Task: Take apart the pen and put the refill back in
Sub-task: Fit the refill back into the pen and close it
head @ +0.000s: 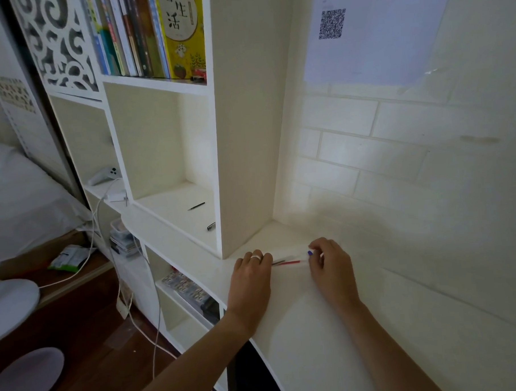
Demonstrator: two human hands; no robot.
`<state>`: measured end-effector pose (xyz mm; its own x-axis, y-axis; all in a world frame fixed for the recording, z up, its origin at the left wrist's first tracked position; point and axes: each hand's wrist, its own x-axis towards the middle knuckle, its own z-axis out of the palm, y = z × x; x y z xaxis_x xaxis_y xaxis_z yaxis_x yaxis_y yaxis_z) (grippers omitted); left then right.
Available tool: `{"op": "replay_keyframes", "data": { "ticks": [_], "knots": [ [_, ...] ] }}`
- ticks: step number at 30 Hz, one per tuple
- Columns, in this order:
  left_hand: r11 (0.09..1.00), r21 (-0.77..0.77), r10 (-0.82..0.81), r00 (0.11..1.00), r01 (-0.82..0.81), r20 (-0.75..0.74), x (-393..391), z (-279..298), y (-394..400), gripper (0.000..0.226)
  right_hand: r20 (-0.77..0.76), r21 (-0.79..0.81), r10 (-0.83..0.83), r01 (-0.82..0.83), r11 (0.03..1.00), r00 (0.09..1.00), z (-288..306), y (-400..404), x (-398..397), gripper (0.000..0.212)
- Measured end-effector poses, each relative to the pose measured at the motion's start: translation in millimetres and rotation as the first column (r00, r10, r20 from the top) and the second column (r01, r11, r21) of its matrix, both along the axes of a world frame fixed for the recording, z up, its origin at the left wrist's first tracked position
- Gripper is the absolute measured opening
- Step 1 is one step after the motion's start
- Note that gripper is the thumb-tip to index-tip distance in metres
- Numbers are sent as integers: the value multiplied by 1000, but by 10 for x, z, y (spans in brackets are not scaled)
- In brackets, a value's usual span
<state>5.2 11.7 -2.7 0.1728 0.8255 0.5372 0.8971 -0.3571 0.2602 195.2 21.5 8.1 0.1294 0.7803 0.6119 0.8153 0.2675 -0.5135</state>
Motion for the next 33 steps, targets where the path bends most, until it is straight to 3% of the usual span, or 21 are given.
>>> {"op": "replay_keyframes", "data": {
  "ticks": [4, 11, 14, 18, 23, 27, 33],
  "knots": [
    [1000, -3, -9, 1000, 9, 5, 2, 5, -8, 30, -51, -149, -189, 180, 972, 981, -52, 120, 79, 13],
    [1000, -1, -18, 1000, 18, 6, 10, -1, -3, 33, 22, -284, -218, 216, 934, 976, -25, 237, 10, 13],
    [1000, 3, -24, 999, 24, 24, 11, -2, -3, 35, -33, -265, -226, 209, 941, 974, -11, 219, -35, 8],
    [999, 34, -26, 999, 25, 42, 9, 3, 4, 33, -138, -100, -107, 94, 991, 985, 58, 104, -87, 13],
    [999, 48, 20, 1000, -21, 20, 10, 4, -2, 29, -219, -50, 109, -123, 991, 970, 141, -116, -149, 19],
    [998, 50, 30, 1000, -30, 3, 8, -1, -27, 24, -255, -52, 150, -169, 984, 955, 87, -250, -165, 24],
    [999, 50, -6, 999, 8, -38, 11, 12, -48, 23, -288, -52, 135, -157, 986, 948, 48, -352, -227, 13]
  ]
}}
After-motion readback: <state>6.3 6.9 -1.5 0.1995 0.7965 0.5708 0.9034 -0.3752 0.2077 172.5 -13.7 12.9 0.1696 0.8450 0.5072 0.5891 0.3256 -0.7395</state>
